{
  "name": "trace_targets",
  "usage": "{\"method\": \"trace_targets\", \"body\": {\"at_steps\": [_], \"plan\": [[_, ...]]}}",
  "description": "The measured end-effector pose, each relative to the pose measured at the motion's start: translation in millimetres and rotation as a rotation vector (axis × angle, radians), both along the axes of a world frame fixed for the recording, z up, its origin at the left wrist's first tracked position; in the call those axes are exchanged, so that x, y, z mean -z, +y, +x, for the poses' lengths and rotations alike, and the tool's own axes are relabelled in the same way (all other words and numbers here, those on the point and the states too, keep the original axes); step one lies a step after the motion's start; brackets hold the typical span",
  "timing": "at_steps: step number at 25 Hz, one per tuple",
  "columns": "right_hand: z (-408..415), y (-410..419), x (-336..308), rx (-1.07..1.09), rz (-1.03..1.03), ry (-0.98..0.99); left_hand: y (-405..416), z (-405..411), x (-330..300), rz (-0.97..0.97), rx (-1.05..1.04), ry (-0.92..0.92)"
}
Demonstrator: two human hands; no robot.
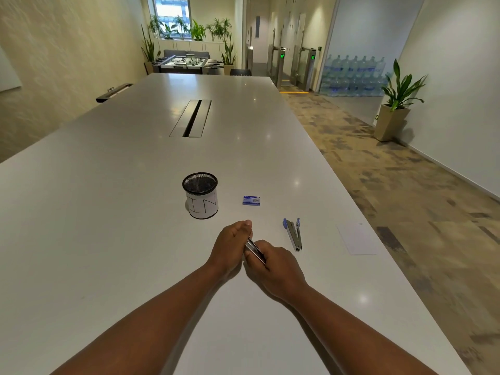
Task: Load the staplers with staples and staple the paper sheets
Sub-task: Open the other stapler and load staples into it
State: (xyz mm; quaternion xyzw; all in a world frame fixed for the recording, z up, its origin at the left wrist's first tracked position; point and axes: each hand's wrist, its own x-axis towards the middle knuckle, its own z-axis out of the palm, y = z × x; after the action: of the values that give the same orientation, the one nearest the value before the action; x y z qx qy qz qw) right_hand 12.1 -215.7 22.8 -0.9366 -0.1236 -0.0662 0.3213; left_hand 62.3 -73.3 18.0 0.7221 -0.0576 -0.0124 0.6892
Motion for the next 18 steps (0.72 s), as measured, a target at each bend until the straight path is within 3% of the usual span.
{"method": "trace_targets", "body": {"at_steps": [8,18], "plan": [[-0.7,0.1,1.2,-0.012,0.015,-0.004,-4.2,-0.6,2.4,0.108,-0.086,-0.076],[-1.6,-0.4,-0.6,0.136,0.08,-0.125,-1.3,-5.4,-6.2,-0.243,0.027,0.072]]}}
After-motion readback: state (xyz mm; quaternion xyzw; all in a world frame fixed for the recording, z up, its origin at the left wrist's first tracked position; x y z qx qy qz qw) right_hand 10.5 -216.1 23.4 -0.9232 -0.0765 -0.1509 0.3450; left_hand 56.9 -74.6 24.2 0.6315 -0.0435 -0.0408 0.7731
